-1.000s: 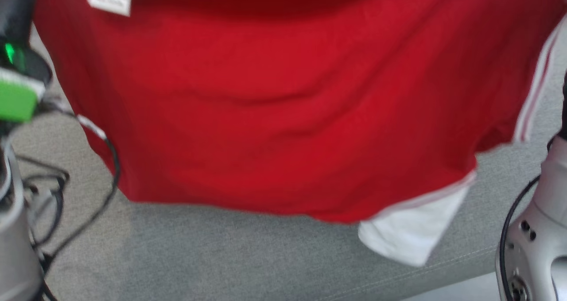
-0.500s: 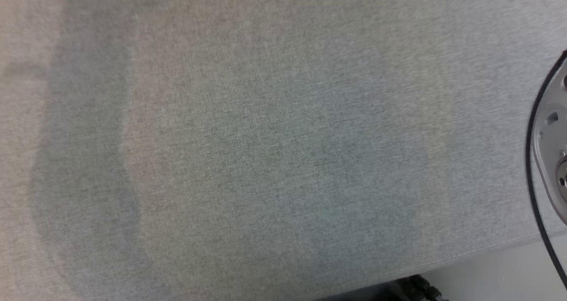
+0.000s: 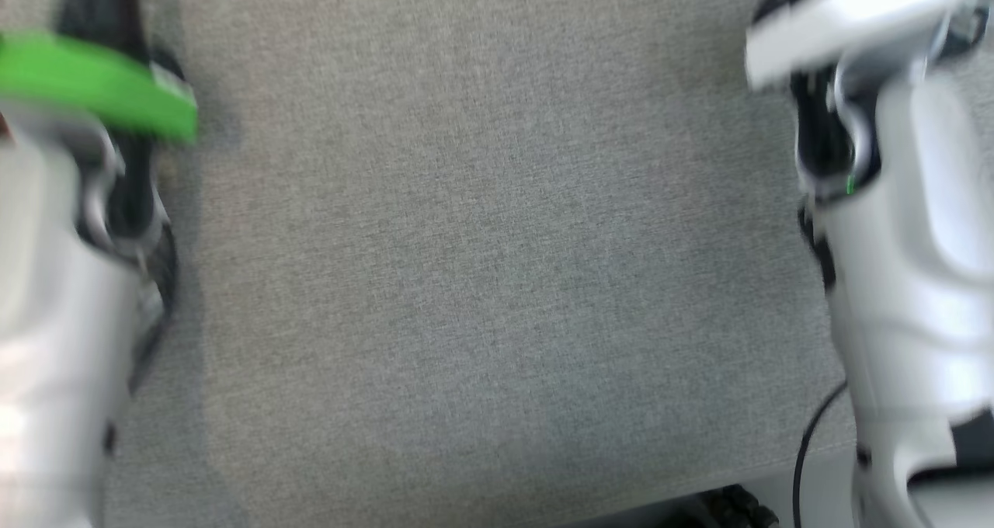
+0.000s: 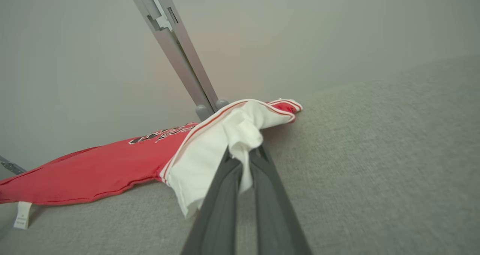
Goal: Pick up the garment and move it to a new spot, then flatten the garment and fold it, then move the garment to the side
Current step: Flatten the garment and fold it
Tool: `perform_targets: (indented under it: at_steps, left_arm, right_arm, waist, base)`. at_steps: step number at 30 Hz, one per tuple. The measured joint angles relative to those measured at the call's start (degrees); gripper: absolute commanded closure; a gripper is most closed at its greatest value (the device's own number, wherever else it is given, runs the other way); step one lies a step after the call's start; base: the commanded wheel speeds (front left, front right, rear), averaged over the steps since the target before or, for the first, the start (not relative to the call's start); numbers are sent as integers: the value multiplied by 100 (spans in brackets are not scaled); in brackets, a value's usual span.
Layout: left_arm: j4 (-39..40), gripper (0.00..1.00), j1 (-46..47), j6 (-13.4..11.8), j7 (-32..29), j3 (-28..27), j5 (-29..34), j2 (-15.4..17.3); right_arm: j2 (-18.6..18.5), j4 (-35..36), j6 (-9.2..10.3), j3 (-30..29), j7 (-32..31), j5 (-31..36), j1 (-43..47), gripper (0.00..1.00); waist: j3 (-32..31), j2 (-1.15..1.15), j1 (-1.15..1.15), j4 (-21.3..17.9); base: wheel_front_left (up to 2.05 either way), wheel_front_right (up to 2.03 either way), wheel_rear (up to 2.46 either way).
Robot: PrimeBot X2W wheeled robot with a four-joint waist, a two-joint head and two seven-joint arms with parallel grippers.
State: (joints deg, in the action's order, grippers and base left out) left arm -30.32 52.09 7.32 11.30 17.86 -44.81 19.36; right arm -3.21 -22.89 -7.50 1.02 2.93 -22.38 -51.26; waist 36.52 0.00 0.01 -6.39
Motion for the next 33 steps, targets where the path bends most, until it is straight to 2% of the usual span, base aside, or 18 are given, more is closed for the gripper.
perform_targets:
  at_steps: [3,6,7,12,17,20,26,33]
  left_arm:
    - [516,100,-1064,-15,136,-47,-179,18]
    - [1167,100,-2221,-180,218,-200,-504,-64]
    - [1590,100,-2942,-323,238,-241,-606,-115]
    - [2577,100,-4795,-800,290,-282,-758,-283]
    - [3368,100,-6163,-1212,280,-118,-761,-390]
    - [3709,100,-6642,-1287,93,45,-989,-525]
    - [3918,100,-6677,-1411,-400,264,-1118,-512]
    - [4277,100,-6034,-1762,-1112,183,-1284,-363]
  right_arm:
    - [-102,530,-3,-31,-29,-83,1072,100]
    - [-85,1088,-3,-96,-138,-204,2115,100]
    - [-75,1394,-3,-174,-235,-224,2724,100]
    - [-44,2070,-4,-517,-599,-271,4369,100]
    - [1,2716,-4,-966,-911,-422,5735,100]
    - [29,2974,-4,-1237,-983,-516,6329,100]
    - [38,3033,-4,-1305,-1145,-686,6382,100]
    - [35,2855,-3,-1239,-1461,-385,5511,100]
  waist:
    - [-283,0,-1,10]
    - [-618,0,-1,15]
    - [-832,0,-1,14]
    - [-1425,0,-2,8]
    - [-1932,0,-2,20]
    - [-2147,0,-2,63]
    - [-2271,0,-2,227]
    - [-2226,0,-2,287]
  base:
    - [0,0,0]
    - [0,0,0]
    - [0,0,0]
    - [0,0,0]
    - [0,0,0]
    - [0,0,0]
    - [0,0,0]
    - [0,0,0]
